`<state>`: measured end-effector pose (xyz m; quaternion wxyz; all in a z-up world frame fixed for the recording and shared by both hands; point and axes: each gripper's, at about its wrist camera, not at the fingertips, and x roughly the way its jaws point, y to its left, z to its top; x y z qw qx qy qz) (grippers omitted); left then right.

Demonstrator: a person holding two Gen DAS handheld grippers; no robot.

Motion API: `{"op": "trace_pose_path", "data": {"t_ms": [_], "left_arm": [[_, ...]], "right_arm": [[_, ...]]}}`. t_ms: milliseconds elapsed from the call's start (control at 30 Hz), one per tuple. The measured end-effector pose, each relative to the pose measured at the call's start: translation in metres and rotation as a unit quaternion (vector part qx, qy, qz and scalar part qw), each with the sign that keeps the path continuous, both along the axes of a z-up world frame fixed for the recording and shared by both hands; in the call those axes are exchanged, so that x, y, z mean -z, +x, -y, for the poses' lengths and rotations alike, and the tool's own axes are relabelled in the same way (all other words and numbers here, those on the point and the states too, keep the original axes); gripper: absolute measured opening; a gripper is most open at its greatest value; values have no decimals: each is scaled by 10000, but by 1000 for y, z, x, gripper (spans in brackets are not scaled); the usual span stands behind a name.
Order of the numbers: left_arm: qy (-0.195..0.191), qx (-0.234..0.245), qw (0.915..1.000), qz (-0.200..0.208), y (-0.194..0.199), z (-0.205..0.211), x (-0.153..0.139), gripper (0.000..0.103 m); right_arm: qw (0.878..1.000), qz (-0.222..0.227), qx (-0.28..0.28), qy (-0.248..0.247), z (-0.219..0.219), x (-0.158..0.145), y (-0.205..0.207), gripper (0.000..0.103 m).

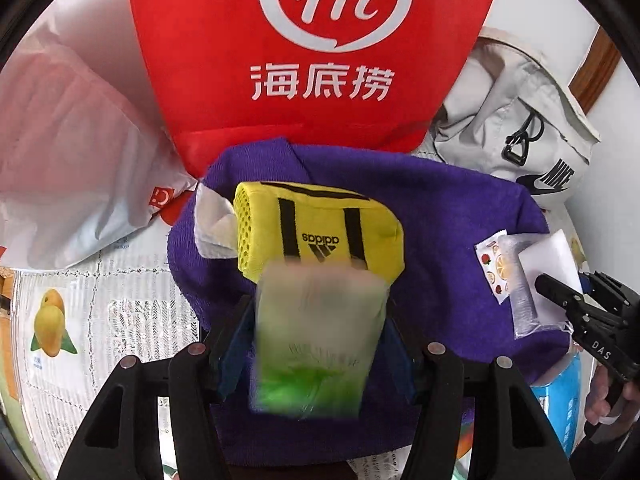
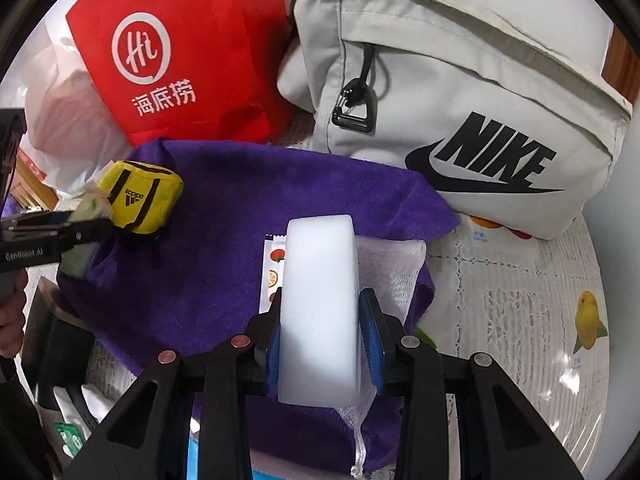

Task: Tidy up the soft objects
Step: 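Carry the green pack and white sponge onto the purple towel and open both tools, then reach down and grasp the long green sachet with the left tool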

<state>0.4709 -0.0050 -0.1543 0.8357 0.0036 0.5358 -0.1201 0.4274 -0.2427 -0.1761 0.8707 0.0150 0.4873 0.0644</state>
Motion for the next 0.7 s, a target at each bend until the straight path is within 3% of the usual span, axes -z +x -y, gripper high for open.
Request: {"op": "trace_pose_path", "data": {"t_ms": [133, 267, 700], "left_arm": [[-356, -33, 9993, -103, 1, -5, -1, 75], [-353, -92, 9993, -45, -3, -11, -9, 77], [-261, -354, 9986, 291, -50, -44, -48, 77]], "right_arm": [[10000, 11, -35, 27, 0, 0, 1, 58], [9999, 142, 23, -71, -1, -5, -3, 74], [9985, 450, 132, 265, 0, -44, -46, 74]]}}
